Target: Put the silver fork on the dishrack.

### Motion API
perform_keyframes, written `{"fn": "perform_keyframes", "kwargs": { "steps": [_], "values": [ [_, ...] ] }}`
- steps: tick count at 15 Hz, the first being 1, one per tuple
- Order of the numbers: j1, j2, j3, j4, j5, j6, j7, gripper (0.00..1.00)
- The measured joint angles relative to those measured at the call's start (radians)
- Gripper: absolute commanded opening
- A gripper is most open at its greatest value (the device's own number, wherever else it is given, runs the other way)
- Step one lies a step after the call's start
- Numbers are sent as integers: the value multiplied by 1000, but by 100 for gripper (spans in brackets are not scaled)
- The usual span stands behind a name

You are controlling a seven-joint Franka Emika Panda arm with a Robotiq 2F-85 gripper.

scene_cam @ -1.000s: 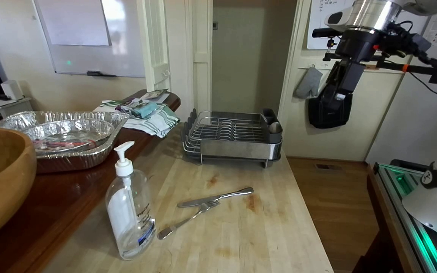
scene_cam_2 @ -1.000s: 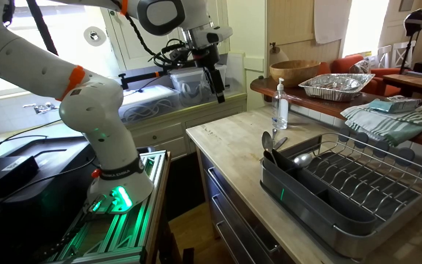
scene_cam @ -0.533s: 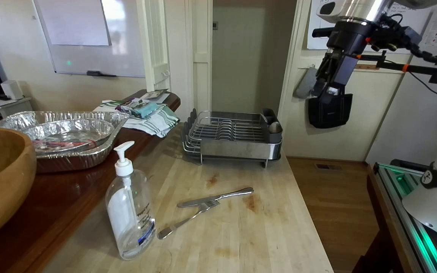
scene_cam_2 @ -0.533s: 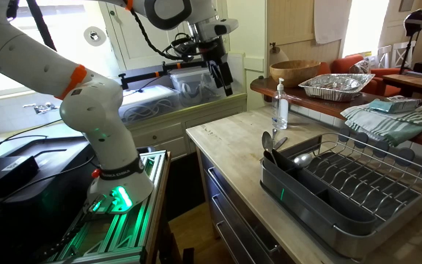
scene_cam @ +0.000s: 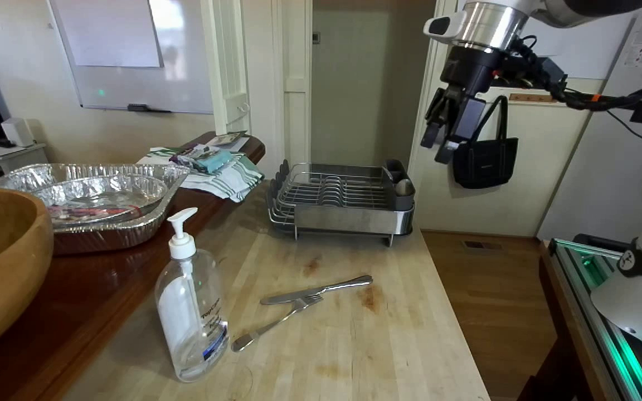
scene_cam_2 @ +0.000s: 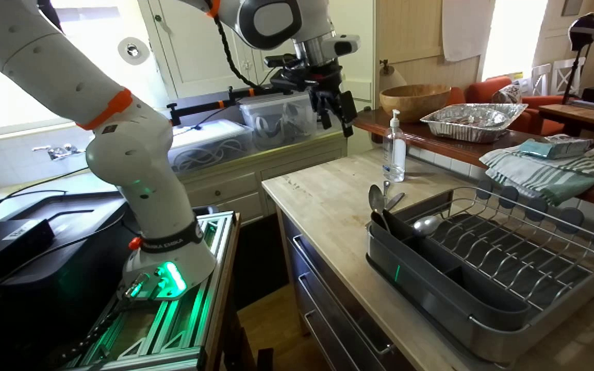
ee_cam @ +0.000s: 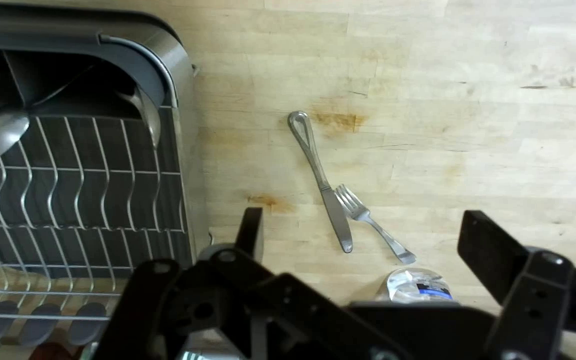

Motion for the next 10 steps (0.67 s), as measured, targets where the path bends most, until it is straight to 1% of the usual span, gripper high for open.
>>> {"fn": "perform_keyframes", "kwargs": {
  "steps": [5, 10],
  "values": [
    [29, 172, -8, 93, 5, 47, -113, 100],
    [47, 313, 0, 189, 12, 50, -194, 100]
  ]
}}
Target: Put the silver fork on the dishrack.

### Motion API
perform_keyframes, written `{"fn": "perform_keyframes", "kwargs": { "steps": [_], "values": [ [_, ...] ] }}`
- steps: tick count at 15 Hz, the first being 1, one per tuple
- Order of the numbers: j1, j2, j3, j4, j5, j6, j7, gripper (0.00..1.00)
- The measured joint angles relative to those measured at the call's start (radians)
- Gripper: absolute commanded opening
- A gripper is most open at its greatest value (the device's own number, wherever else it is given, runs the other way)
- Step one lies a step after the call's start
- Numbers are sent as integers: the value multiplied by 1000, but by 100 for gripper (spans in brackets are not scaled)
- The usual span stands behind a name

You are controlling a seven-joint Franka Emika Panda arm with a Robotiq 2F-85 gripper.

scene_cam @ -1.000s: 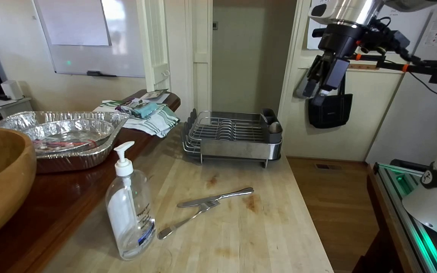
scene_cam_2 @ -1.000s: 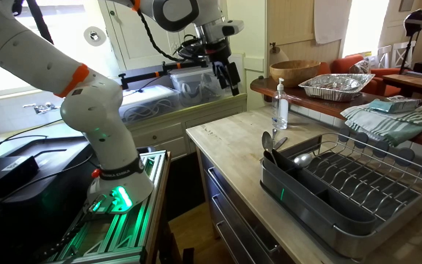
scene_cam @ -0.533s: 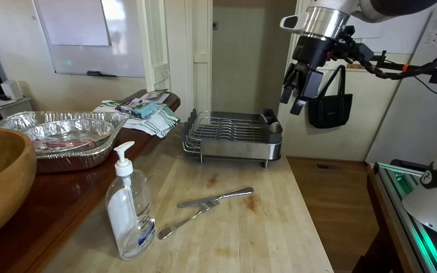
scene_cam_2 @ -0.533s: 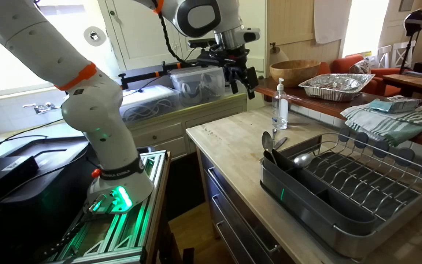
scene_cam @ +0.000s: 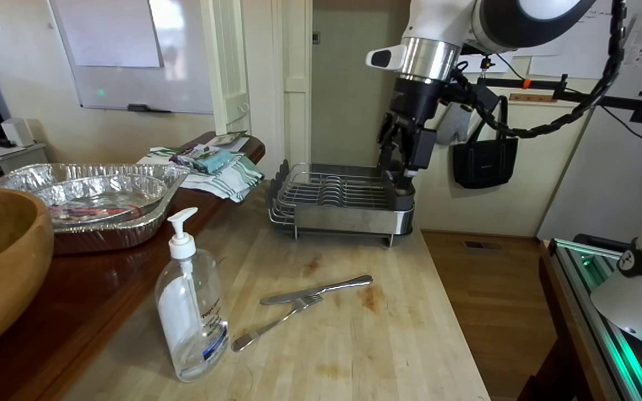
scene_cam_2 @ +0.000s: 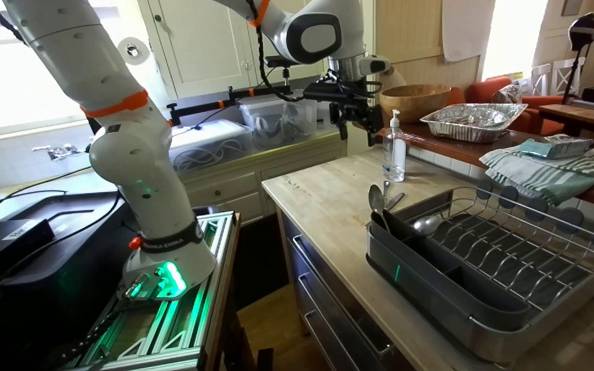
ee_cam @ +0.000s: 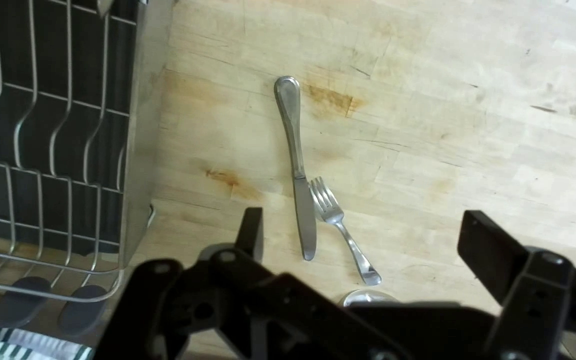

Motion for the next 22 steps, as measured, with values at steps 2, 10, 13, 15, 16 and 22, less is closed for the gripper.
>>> {"fn": "perform_keyframes", "kwargs": {
  "steps": [2, 10, 13, 15, 16, 22],
  "values": [
    [0, 35, 6, 24, 0, 0, -4, 100],
    [0, 58, 14, 39, 4, 0, -16, 100],
    [5, 105, 30, 60, 44, 2, -84, 100],
    [7, 149, 44, 85, 59, 6, -126, 100],
    [7, 173, 50, 101, 63, 9, -145, 100],
    [-9, 351, 85, 225, 53, 29, -203, 100]
  ]
}}
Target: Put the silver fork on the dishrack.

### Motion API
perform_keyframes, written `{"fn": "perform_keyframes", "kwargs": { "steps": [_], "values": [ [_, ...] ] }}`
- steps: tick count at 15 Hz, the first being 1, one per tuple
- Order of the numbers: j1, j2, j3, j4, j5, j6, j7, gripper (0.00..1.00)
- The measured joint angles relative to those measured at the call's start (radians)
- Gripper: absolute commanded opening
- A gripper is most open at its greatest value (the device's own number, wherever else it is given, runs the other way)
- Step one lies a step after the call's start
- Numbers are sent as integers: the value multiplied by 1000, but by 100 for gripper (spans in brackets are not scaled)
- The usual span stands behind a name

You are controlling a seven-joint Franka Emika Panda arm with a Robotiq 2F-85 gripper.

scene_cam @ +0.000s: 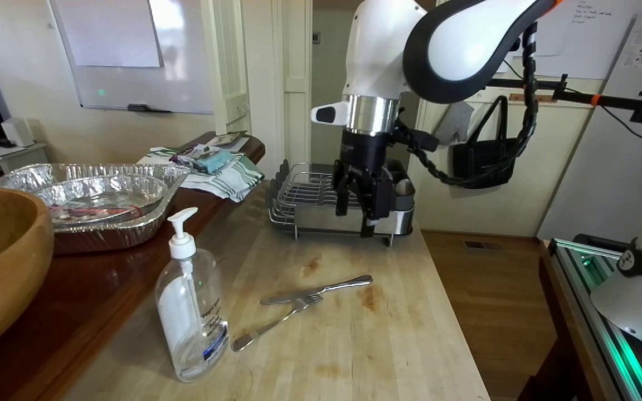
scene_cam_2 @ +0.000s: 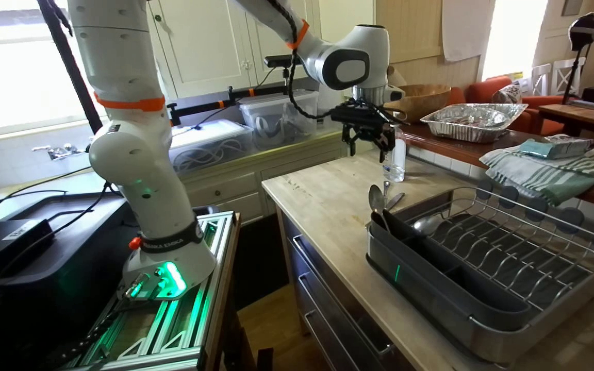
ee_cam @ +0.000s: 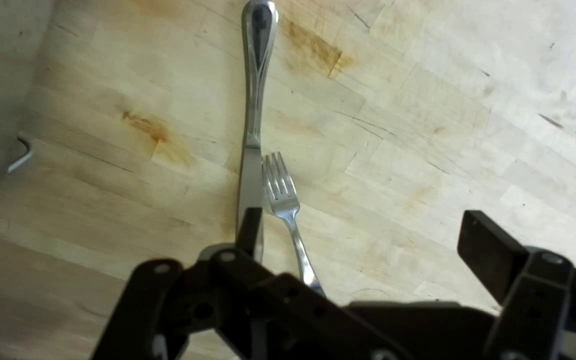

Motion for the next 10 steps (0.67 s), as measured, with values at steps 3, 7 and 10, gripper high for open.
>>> {"fn": "perform_keyframes", "kwargs": {
  "steps": [3, 7, 10],
  "values": [
    [-12, 91, 24, 62, -11, 31, -11, 100],
    [-23, 201, 55, 137, -39, 57, -14, 100],
    [-24, 265, 68, 178, -75, 57, -14, 100]
  ]
}}
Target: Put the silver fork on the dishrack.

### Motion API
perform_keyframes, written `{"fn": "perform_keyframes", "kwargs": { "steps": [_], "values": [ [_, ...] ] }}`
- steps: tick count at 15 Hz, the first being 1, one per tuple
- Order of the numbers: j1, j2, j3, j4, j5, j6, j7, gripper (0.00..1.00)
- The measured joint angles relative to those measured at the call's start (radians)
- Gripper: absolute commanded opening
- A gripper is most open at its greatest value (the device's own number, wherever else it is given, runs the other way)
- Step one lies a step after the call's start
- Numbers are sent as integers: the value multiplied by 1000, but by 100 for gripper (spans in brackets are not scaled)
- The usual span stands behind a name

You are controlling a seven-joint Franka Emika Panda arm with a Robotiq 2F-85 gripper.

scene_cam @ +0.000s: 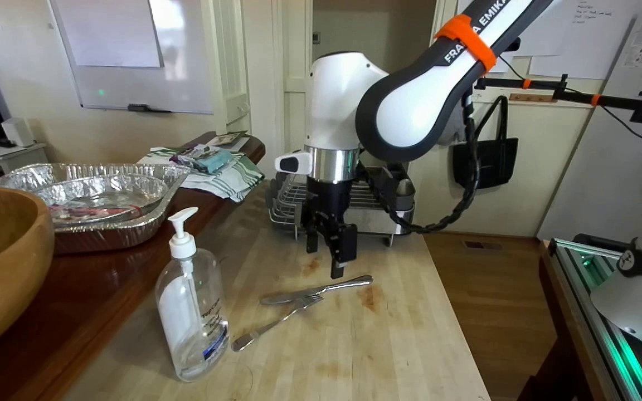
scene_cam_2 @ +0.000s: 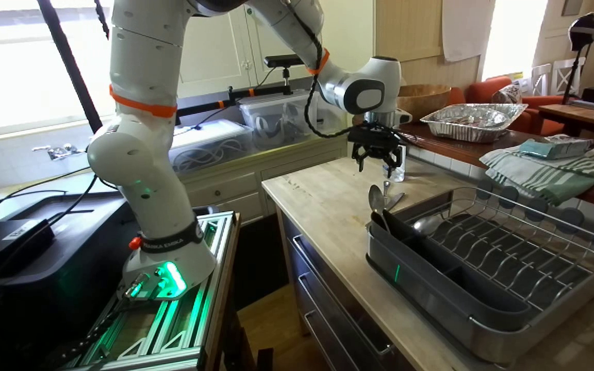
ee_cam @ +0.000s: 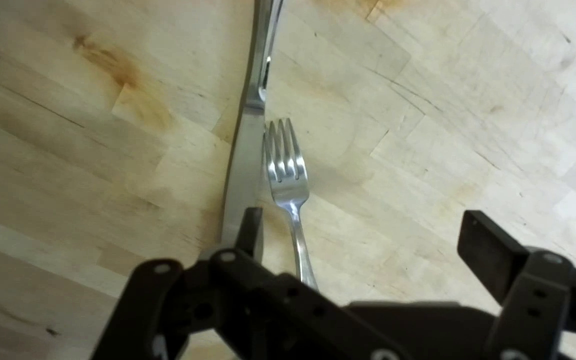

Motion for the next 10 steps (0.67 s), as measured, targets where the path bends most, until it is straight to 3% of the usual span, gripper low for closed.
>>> {"fn": "perform_keyframes", "kwargs": {
  "steps": [10],
  "values": [
    [-33, 48, 43, 20, -4, 17, 0, 100]
  ]
}}
